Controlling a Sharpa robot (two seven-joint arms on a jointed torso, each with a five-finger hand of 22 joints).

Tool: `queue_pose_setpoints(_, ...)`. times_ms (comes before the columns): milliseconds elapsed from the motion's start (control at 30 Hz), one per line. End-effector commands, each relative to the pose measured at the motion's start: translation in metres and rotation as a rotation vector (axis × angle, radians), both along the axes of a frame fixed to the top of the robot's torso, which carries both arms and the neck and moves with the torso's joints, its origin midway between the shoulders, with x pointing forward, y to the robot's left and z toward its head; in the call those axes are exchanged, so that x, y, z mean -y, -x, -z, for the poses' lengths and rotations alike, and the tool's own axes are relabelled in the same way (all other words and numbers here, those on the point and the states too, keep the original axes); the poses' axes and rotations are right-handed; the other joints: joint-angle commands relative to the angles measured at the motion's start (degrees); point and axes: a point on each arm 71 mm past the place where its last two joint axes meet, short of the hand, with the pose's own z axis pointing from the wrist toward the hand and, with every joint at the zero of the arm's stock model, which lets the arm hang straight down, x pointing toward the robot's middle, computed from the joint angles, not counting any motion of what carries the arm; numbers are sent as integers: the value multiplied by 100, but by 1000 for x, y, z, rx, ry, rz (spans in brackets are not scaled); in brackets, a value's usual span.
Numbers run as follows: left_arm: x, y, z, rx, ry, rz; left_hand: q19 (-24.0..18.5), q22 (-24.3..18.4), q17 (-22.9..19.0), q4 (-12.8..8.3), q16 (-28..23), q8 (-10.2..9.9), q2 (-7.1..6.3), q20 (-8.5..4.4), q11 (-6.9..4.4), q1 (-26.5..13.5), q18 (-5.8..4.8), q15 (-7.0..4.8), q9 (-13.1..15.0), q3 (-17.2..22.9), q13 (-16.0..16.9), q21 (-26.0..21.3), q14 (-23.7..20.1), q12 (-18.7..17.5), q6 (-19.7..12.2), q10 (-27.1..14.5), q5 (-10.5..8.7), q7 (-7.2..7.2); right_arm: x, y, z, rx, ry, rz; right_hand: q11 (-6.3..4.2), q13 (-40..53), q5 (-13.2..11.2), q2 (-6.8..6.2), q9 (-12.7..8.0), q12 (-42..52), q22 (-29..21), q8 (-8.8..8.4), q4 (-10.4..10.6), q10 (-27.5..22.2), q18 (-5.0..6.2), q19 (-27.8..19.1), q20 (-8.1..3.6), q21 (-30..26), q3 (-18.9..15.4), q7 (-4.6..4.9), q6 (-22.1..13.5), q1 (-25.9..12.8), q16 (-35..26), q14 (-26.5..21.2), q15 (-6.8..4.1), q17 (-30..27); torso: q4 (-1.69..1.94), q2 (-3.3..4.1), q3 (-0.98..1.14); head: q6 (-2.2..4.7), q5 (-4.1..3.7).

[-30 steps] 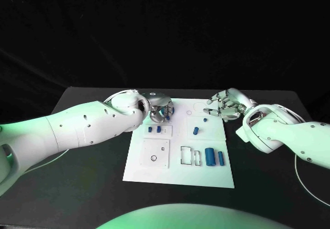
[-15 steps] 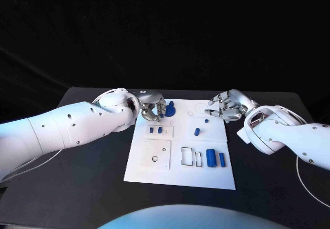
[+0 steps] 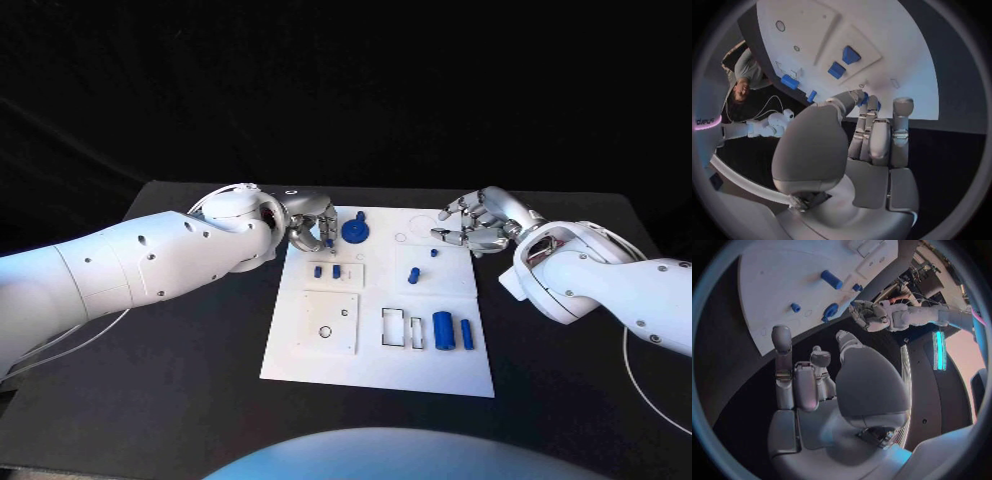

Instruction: Assemble the parts on the task board

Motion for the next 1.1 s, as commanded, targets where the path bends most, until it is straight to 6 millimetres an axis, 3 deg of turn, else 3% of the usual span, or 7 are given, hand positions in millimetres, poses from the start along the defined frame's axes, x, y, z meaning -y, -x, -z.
queue_pose_setpoints(33, 1, 1, 3, -33, -13, 5, -18, 420, -4, -42, 1, -34, -10, 11, 9, -40, -22, 20, 7, 2, 5, -24, -10, -37, 28, 51, 18, 27, -1, 0, 0, 5, 7, -13, -18, -7, 34, 2, 7, 10, 5, 15, -7, -21, 79, -52, 2, -20, 34, 6, -3, 57, -18, 94, 0, 7, 1, -1, 3, -4, 0)
queue_pose_setpoints(1100, 9, 2, 14, -63, -20, 10, -28, 423, 17, -43, 11, -62, -7, 16, 13, -71, -25, 26, 10, -10, 9, 1, -9, -93, 18, 80, -26, 32, -2, 1, 0, 6, 6, -15, -18, -26, 34, 0, 6, -2, -1, 13, -8, -33, 82, -56, 2, -35, 40, 6, -6, 62, -23, 92, 0, 0, -8, 5, -1, -11, -25)
